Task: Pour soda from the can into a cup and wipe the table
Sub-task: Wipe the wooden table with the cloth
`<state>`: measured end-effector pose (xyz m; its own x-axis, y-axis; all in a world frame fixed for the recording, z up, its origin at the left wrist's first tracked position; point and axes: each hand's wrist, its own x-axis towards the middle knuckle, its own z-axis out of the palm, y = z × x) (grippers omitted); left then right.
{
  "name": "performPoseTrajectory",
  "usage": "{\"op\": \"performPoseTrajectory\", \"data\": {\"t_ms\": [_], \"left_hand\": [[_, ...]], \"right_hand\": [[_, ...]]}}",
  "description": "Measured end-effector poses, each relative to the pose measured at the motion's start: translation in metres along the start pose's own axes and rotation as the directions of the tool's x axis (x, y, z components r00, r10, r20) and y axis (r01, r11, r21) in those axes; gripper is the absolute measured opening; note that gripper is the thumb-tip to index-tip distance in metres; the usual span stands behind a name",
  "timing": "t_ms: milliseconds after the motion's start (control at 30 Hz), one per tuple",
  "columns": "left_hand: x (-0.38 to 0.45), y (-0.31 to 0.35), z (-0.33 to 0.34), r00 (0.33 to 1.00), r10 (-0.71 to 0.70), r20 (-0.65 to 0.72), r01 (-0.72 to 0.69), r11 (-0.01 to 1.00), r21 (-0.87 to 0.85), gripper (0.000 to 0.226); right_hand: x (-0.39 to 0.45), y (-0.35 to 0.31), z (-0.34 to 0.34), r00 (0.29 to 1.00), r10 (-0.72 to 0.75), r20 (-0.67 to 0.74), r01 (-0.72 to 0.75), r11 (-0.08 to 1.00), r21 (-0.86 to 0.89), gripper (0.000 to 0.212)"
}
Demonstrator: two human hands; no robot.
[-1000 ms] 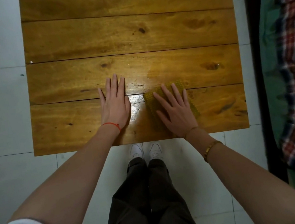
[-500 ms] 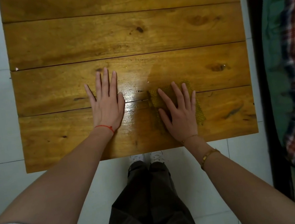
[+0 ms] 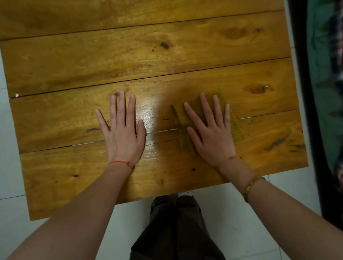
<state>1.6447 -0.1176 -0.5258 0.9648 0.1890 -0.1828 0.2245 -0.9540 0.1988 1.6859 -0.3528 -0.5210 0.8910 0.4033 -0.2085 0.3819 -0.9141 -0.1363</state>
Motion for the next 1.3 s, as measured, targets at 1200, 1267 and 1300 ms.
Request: {"op": "performPoseTrajectory", "data": {"t_ms": [1200,1267,1300], "left_hand": [[0.093,-0.045,-0.031,1.0,-0.006,-0.027,0.006,1.0,-0.018,0.059],[0.095,-0.045,-0.029,0.999,-0.024,-0.022,0.023,1.0,-0.019,0.059],[0.094,-0.045,-0.028,0.999,-0.03,-0.024,0.029,0.999,-0.023,0.059]], "right_hand": [[0.142,-0.06,-0.014,0.995,0.084,-0.053,-0.082,0.996,0.038,0.058],[0.136,-0.054,-0.014,0.999,-0.032,-0.042,0.033,0.999,0.023,0.058],[0.139,-0.047,-0.017,0.997,-0.056,-0.045,0.057,0.998,0.023,0.057]]}}
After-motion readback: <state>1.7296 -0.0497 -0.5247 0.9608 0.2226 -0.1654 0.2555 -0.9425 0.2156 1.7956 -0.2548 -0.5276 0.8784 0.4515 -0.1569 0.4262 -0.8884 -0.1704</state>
